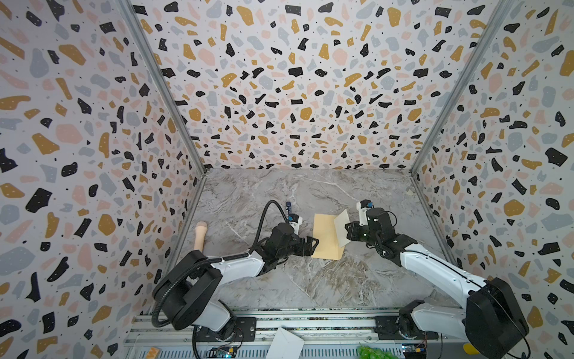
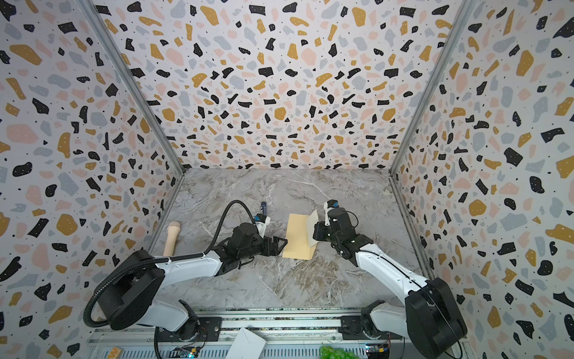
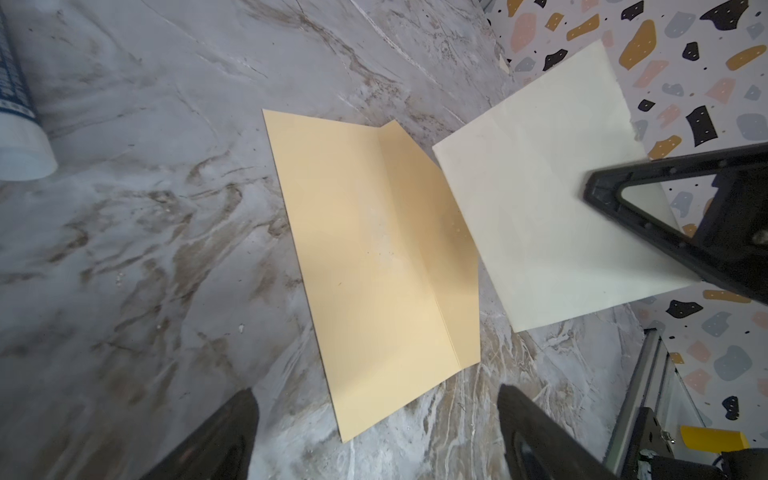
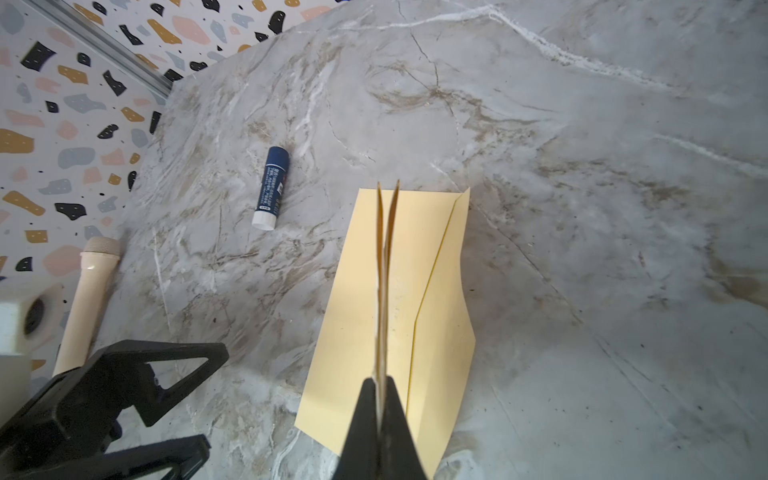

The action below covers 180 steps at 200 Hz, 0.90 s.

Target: Place the letter into the envelope and seal it

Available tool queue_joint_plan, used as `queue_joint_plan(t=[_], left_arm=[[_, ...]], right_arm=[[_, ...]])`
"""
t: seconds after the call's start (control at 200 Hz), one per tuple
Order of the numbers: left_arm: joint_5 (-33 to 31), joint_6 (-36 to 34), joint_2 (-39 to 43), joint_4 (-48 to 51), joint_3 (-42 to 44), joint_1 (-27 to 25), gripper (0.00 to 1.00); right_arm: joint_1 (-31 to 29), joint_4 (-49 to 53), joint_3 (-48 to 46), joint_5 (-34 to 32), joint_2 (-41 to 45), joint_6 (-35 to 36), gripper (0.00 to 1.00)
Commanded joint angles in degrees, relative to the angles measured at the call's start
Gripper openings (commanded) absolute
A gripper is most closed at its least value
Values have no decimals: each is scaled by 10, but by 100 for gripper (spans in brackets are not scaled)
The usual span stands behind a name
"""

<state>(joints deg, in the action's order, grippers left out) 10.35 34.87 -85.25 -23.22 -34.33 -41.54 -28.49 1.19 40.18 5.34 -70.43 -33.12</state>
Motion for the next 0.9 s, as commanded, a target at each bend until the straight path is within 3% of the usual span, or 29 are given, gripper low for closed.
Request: queue_joint_plan(t=[0.0, 0.39, 0.896], left_arm=[[10, -2, -18, -42, 0, -4, 83], [12, -2, -75, -58, -31, -17, 65], [-1, -10, -145, -64, -55, -19, 37]], right_arm=[[1, 25, 28, -29, -11, 3, 0], [5, 41, 63, -79, -82, 3, 0], [27, 7, 72, -51, -155, -4, 0]])
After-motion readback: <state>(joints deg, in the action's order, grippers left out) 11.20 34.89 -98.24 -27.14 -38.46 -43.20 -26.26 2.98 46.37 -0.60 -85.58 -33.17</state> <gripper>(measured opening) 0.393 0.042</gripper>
